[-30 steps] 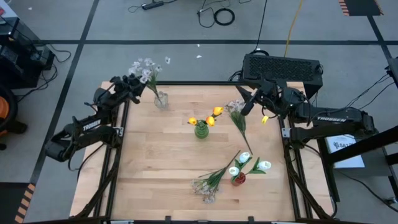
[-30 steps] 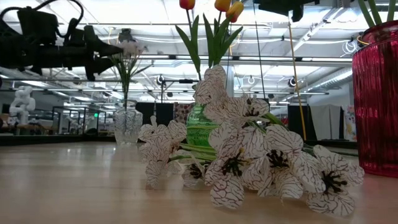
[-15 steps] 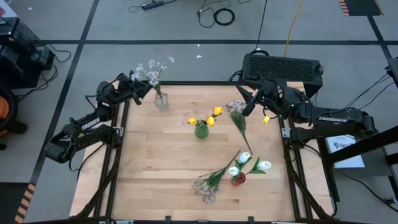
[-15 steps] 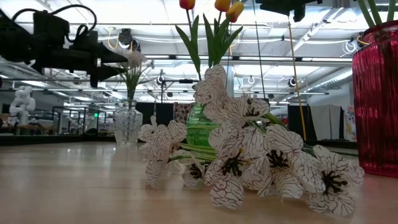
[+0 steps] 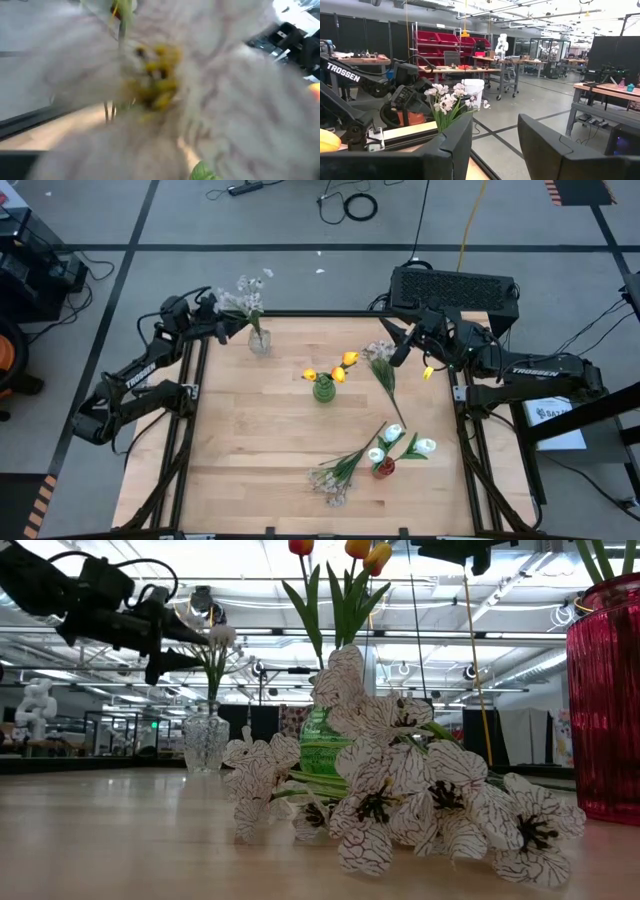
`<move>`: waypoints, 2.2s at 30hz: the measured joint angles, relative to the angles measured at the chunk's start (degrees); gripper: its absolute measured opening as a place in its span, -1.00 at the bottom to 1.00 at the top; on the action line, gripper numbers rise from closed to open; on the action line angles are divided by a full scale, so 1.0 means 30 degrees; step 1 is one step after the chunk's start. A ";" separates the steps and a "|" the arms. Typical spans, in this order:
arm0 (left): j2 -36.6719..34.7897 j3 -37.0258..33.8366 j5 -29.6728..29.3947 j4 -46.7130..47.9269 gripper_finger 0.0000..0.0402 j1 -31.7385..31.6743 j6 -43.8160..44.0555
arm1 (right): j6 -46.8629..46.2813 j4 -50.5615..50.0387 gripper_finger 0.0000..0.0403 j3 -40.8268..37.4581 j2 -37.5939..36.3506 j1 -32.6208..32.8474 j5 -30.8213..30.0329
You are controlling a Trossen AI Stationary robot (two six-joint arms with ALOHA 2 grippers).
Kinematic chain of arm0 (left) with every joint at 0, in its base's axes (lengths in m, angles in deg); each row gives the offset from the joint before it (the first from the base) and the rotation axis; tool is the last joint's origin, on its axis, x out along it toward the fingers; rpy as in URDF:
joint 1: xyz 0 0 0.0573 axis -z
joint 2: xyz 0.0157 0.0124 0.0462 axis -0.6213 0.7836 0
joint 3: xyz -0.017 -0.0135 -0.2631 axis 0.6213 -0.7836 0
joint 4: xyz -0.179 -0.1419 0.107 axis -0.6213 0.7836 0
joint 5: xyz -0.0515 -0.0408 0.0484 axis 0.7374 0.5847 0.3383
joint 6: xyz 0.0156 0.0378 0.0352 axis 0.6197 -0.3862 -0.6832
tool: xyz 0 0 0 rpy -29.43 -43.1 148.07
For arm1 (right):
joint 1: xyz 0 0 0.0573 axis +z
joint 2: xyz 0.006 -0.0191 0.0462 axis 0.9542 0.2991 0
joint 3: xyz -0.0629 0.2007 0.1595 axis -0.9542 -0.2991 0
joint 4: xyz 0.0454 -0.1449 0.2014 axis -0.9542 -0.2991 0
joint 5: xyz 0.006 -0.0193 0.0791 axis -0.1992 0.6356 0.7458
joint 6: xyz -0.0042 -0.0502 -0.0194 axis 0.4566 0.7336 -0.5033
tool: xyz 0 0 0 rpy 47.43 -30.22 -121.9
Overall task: Sort flowers into vase by color
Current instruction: Put the bottom left white flowers into the transparent vase, then put the top white flowers into the transparent vase
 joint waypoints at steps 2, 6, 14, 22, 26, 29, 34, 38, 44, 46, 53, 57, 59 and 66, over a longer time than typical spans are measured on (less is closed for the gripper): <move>-0.0479 0.0195 -0.0488 0.0887 0.17 -0.0007 -0.0143 | 0.0000 -0.0018 -0.25 0.0000 0.0000 0.0000 0.0000; -0.1716 0.0963 -0.1808 0.3420 0.17 -0.0015 -0.0844 | 0.0029 -0.0029 -0.25 0.0000 0.0000 0.0000 0.0007; -0.4171 0.3240 -0.3945 1.0994 0.17 0.0000 -0.3327 | 0.0036 -0.0042 -0.25 0.0000 0.0000 0.0000 0.0009; -0.6710 0.5057 -0.4632 1.4821 0.17 0.0022 -0.4137 | 0.0124 -0.0224 -0.25 -0.0005 0.0000 0.0000 0.0017; -0.7856 0.5566 -0.4797 1.5430 0.17 0.0022 -0.4110 | 0.0124 -0.0270 -0.25 -0.0007 0.0000 -0.0003 0.0015; -0.8548 0.5883 -0.4913 1.5442 0.17 0.0022 -0.4043 | 0.0124 -0.0270 -0.25 -0.0007 0.0000 -0.0002 0.0015; -0.9395 0.6720 -0.5004 1.5464 0.17 0.0022 -0.4072 | 0.0124 -0.0277 -0.25 -0.0007 0.0000 0.0000 0.0015; -1.0089 0.7046 -0.4997 1.5488 0.17 0.0022 -0.4336 | 0.0161 -0.0352 -0.25 -0.0007 0.0002 -0.0002 0.0015; -1.0738 0.7073 -0.3520 1.5035 0.17 0.0022 -0.4659 | 0.0620 -0.1038 -0.25 -0.0007 0.0000 -0.0143 0.0019; -1.0783 0.7073 -0.2399 1.4566 0.17 0.0022 -0.4666 | 0.0398 -0.1193 -0.25 -0.0015 0.0007 -0.0418 0.0007; -1.0787 0.7073 -0.1288 1.4205 0.17 0.0022 -0.4696 | -0.0758 -0.1202 -0.25 -0.0015 0.0007 -0.1467 0.0032; -1.0787 0.7073 -0.1288 1.4158 0.17 0.0022 -0.4699 | -0.1621 -0.1248 -0.25 -0.0012 0.0007 -0.3136 0.0093; -1.0787 0.7073 -0.1288 1.4158 0.17 0.0022 -0.4811 | -0.1914 -0.1941 -0.25 0.0219 0.0074 -0.4258 0.0679; -1.0430 0.7073 -0.1250 1.3848 0.17 0.0296 -0.6418 | -0.3112 -0.5854 -0.25 0.1753 0.0937 -0.8063 0.5292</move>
